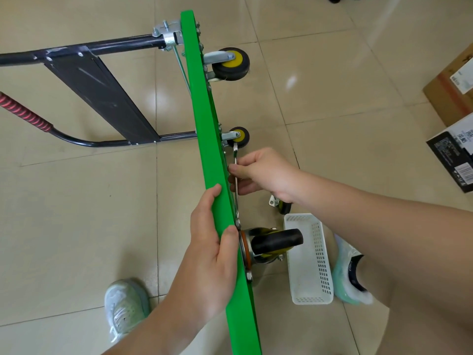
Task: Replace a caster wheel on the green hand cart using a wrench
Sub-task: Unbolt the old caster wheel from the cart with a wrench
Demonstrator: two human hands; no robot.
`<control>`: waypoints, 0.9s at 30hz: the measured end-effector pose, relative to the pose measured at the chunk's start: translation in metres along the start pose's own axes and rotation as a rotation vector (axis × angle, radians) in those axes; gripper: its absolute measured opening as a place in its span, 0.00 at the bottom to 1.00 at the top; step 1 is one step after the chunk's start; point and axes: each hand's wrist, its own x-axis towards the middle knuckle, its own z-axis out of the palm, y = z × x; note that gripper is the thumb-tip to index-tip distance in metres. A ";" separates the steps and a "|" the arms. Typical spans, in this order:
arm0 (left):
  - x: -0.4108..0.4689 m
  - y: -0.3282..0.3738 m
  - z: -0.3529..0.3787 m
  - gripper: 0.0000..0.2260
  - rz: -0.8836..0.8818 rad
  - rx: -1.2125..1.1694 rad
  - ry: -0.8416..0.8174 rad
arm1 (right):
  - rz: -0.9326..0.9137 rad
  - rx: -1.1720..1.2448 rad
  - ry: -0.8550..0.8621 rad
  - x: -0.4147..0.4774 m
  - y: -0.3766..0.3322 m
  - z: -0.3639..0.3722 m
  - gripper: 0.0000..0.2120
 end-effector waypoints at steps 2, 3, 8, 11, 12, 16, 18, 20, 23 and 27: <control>0.000 0.000 0.000 0.26 0.002 -0.001 0.004 | 0.041 -0.025 -0.032 0.001 0.001 0.004 0.12; 0.000 0.000 0.000 0.26 0.002 0.000 0.007 | 0.044 -0.027 -0.035 0.001 0.002 0.005 0.12; 0.001 0.000 0.000 0.26 0.002 0.003 0.017 | -0.095 0.037 -0.010 -0.014 0.005 0.005 0.04; 0.001 0.000 0.000 0.26 -0.006 -0.011 0.018 | -0.238 0.074 -0.001 -0.041 0.013 0.006 0.10; 0.001 -0.001 0.000 0.27 -0.007 -0.014 0.020 | -0.288 0.089 -0.010 -0.053 0.018 0.006 0.12; 0.001 0.000 0.000 0.27 -0.005 -0.008 0.023 | -0.423 0.190 -0.002 -0.090 0.036 0.009 0.13; 0.001 0.002 0.000 0.28 -0.019 -0.019 0.022 | -0.458 0.192 0.040 -0.096 0.040 0.008 0.13; 0.000 0.003 0.000 0.28 -0.022 -0.023 0.021 | -0.469 0.179 0.071 -0.095 0.040 0.007 0.14; -0.001 0.006 0.000 0.28 -0.024 -0.034 0.019 | -0.485 0.173 0.103 -0.093 0.034 0.005 0.13; -0.001 0.006 -0.001 0.29 -0.022 -0.029 0.017 | -0.518 0.159 0.123 -0.082 0.012 -0.007 0.09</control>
